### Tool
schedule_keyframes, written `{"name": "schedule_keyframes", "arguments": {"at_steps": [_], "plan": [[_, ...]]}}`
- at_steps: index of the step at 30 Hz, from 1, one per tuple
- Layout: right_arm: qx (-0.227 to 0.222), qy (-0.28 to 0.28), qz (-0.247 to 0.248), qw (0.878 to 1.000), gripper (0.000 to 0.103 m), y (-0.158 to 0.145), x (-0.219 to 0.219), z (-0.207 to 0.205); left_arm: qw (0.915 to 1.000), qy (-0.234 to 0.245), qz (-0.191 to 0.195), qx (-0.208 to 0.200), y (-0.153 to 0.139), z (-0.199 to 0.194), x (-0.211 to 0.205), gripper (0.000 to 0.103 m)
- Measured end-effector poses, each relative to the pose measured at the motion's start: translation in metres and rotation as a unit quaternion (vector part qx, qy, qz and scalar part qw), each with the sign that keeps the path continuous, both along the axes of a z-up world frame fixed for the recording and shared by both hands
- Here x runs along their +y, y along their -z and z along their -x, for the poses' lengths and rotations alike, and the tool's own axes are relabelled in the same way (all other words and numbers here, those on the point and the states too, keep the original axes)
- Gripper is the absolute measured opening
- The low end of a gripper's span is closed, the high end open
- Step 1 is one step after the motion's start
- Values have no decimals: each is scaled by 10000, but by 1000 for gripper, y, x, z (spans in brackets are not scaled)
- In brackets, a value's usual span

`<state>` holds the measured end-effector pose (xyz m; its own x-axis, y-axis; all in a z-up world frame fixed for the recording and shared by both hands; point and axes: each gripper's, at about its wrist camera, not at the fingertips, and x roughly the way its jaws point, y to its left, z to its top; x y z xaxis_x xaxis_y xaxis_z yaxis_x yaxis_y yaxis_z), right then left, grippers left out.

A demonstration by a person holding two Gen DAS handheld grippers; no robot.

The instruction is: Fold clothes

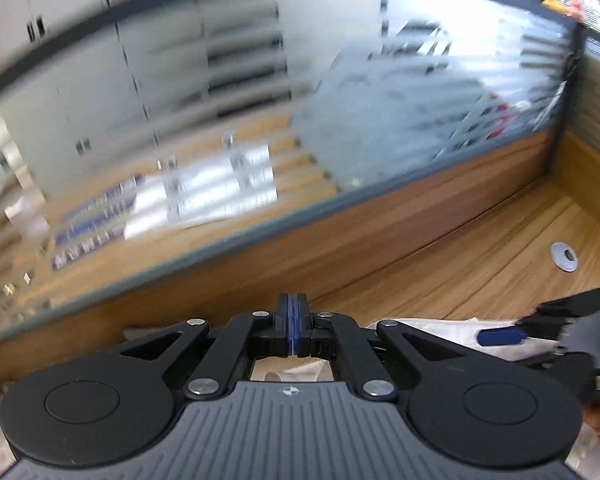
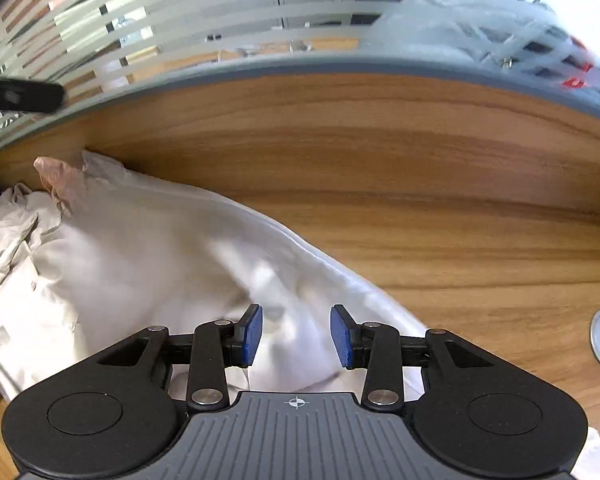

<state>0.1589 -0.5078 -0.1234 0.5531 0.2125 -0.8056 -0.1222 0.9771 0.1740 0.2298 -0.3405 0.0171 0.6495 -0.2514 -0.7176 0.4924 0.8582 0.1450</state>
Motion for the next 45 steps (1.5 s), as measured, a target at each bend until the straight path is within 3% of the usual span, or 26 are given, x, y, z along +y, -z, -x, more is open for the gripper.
{"name": "schedule_keyframes", "arguments": {"at_steps": [7,13,15,16,17,23,32,36,37,38,39,45], "plan": [[206,-269,-242,9991,40,-4,4,19,9983,194,203,507,22,8,12,7],[370,-436,134,9983,40,18,30,15,9951,404,179,888,46,37,16,25],[434,-450,235,9978,31,25,33,11,9941,477,130,962,53,48,17,38],[467,-458,280,9975,11,28,34,9,9939,496,101,984,56,51,13,41],[501,-466,326,9971,3,32,35,6,9936,523,68,999,59,56,14,44],[222,-648,-87,9976,3,-5,26,23,9931,668,-64,959,68,86,10,49],[-51,-859,-946,9918,3,-82,15,84,9933,644,328,903,49,133,8,49],[-94,-938,-1194,9884,3,-107,15,112,9953,581,281,718,45,157,8,48],[-129,-965,-1249,9874,3,-113,15,118,9958,547,272,679,45,163,8,44],[-174,-1000,-1289,9864,3,-120,15,124,9960,526,295,654,45,170,9,31],[-217,-1039,-1308,9857,2,-126,15,129,9960,519,337,651,44,176,11,9],[-630,-1115,-1427,9814,2,-169,6,149,9887,696,770,1078,10,206,32,4]]}}
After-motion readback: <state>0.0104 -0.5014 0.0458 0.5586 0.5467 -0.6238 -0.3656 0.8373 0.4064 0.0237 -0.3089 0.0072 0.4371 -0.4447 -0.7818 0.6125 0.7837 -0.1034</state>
